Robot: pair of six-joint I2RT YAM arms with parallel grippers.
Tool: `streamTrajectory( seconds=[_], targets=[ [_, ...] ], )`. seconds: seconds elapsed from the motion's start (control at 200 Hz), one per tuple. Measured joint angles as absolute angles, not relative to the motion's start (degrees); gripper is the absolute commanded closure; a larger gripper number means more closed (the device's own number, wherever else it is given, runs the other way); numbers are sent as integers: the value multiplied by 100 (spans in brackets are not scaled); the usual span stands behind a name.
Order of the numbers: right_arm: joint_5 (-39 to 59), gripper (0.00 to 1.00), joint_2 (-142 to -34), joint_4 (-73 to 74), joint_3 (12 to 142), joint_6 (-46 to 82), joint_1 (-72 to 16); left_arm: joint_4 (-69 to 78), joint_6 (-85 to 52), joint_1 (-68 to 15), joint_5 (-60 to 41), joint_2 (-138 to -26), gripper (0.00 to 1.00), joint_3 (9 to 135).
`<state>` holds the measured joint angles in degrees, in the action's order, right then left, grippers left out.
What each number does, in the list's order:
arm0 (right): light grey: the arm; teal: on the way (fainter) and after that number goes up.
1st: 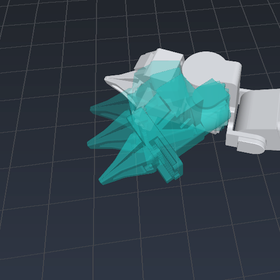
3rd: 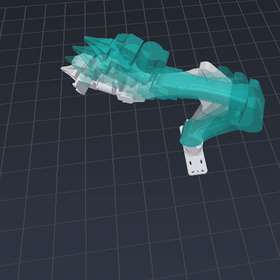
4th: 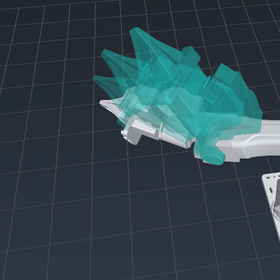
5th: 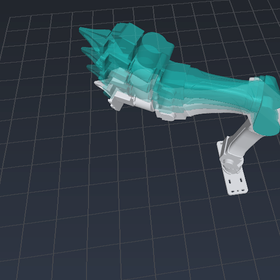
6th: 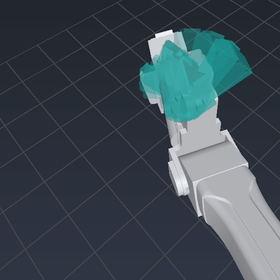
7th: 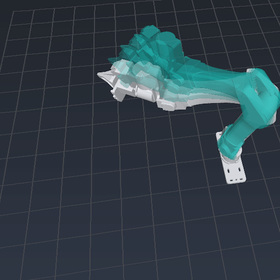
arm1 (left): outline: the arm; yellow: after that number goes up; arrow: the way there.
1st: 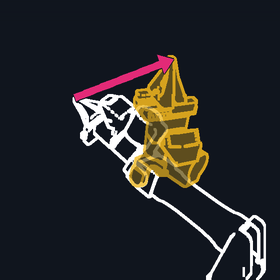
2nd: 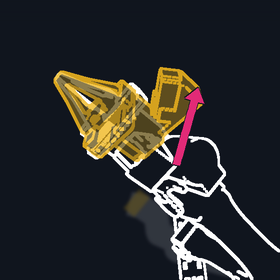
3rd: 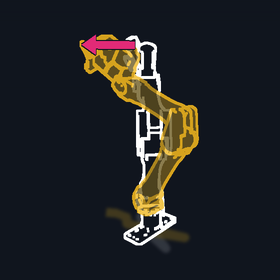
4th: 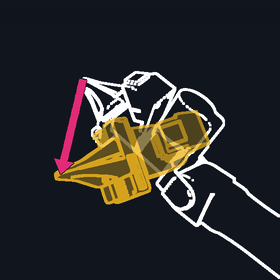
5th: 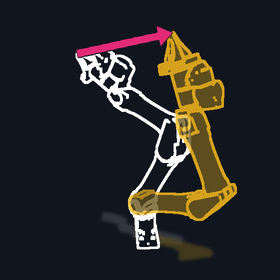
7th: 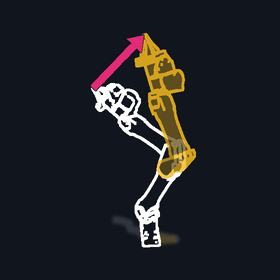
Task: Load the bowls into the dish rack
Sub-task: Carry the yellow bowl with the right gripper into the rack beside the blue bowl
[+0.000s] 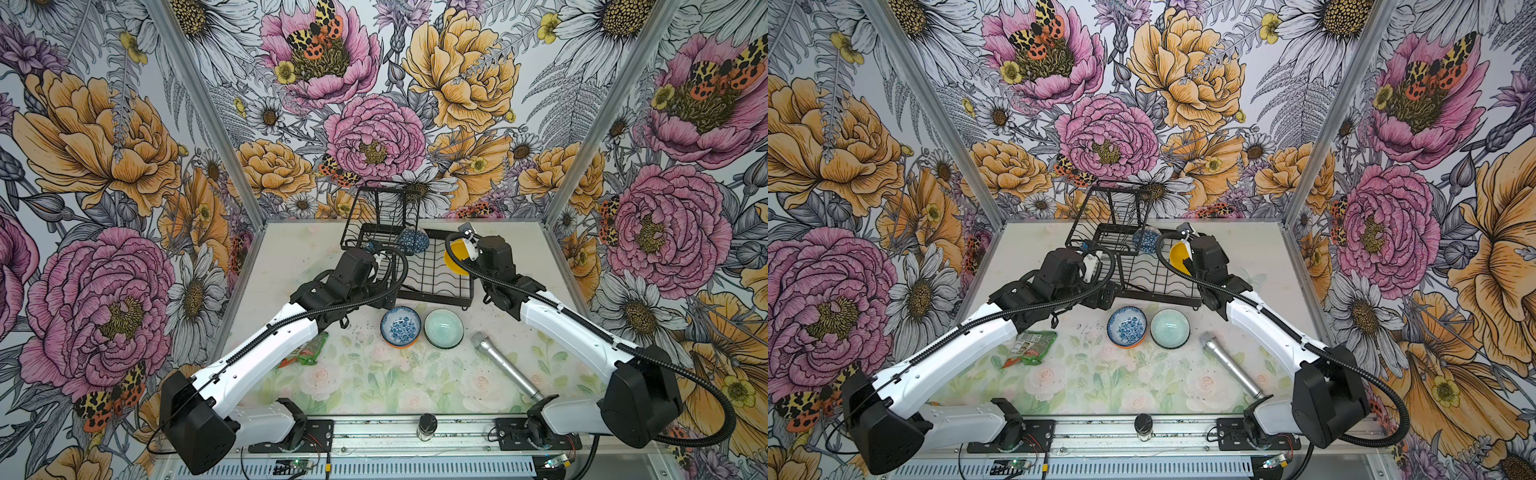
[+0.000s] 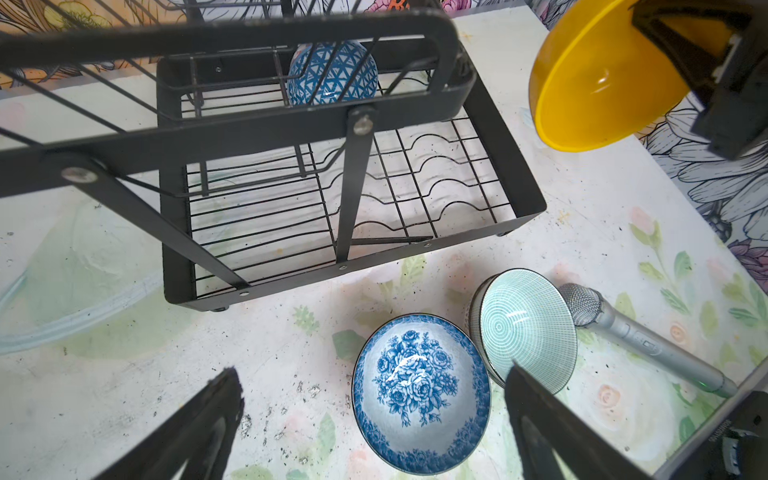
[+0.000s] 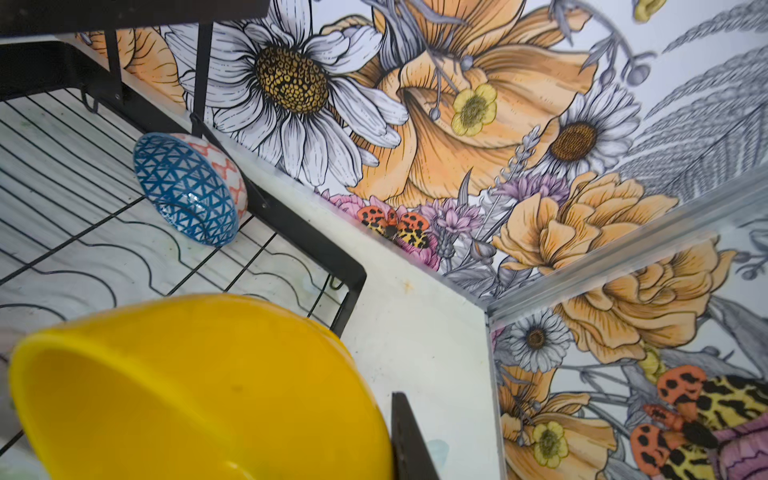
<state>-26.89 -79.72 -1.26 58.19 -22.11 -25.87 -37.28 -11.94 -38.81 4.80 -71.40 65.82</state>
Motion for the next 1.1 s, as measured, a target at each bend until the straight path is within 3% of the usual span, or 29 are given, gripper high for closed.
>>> streamTrajectory(
  seconds=[0.405,0.711,1.101],
  targets=[
    [-2696,100,-10103,2397,5972,-4125,-2104,-3710,-1197,-3881,484,-6788,1,6217],
    [-2519,100,-10993,3927,6351,-4864,-1826,-3708,-1194,-3850,478,-6713,1,6213],
    [-2071,100,-11896,4584,6862,-5406,-1761,-3708,-1074,-3745,314,-6735,1,6215]
  ],
)
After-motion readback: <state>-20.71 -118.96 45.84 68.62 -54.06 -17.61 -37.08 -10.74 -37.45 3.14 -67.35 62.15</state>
